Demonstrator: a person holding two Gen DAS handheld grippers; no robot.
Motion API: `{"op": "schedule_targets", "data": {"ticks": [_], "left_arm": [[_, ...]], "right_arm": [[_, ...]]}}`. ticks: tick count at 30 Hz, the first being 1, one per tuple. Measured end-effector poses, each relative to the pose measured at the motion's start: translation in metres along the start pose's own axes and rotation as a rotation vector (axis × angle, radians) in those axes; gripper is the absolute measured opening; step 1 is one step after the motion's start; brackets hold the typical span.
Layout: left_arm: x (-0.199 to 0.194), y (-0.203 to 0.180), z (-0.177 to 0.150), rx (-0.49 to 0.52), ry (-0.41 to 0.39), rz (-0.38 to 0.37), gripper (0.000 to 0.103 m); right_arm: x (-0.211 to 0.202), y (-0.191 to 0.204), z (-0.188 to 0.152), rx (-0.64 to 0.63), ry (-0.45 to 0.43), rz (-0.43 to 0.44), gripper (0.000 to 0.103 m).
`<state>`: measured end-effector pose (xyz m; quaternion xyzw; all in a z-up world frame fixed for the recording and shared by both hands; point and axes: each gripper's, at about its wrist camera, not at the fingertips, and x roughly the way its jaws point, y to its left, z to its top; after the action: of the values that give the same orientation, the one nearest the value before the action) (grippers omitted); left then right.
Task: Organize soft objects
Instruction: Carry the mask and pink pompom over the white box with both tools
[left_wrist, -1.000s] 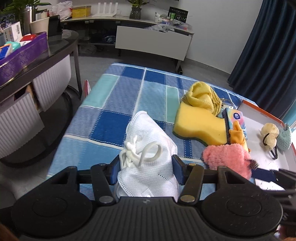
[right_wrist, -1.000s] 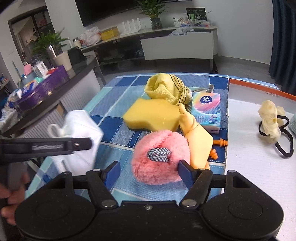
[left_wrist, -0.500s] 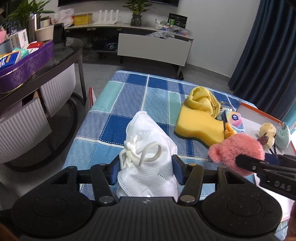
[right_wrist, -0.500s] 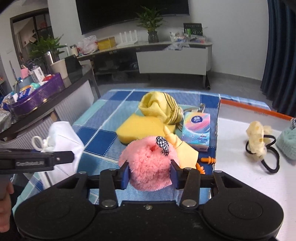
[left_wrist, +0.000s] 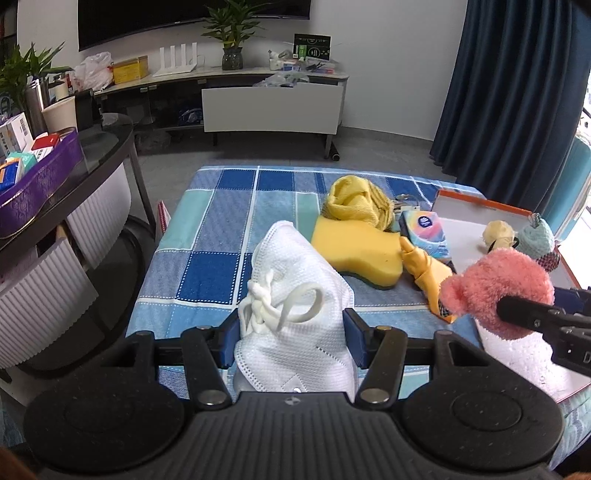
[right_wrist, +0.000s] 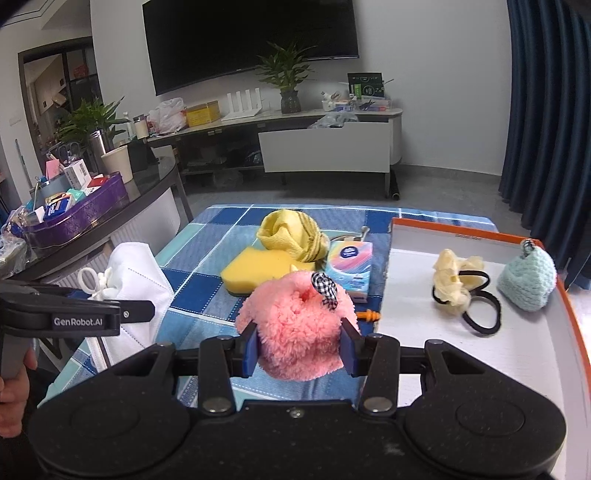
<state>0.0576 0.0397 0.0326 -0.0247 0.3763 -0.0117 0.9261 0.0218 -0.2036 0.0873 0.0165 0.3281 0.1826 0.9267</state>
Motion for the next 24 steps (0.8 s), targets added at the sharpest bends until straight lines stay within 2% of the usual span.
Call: {"op": "schedule_targets", "data": {"ticks": [10,24], "left_arm": [[-0.009,-0.033,-0.002,-0.025,-0.013,-0.048,0.057],[-0.009,-0.065,-0.006,0.007,-0.004,-0.091,0.057]], "right_arm": [[-0.023,-0.025,-0.009,0.035,-0.025,-0.048,0.053],[-0.044,-0.056,-0.017,0.081,-0.048,-0.113,0.053]]}}
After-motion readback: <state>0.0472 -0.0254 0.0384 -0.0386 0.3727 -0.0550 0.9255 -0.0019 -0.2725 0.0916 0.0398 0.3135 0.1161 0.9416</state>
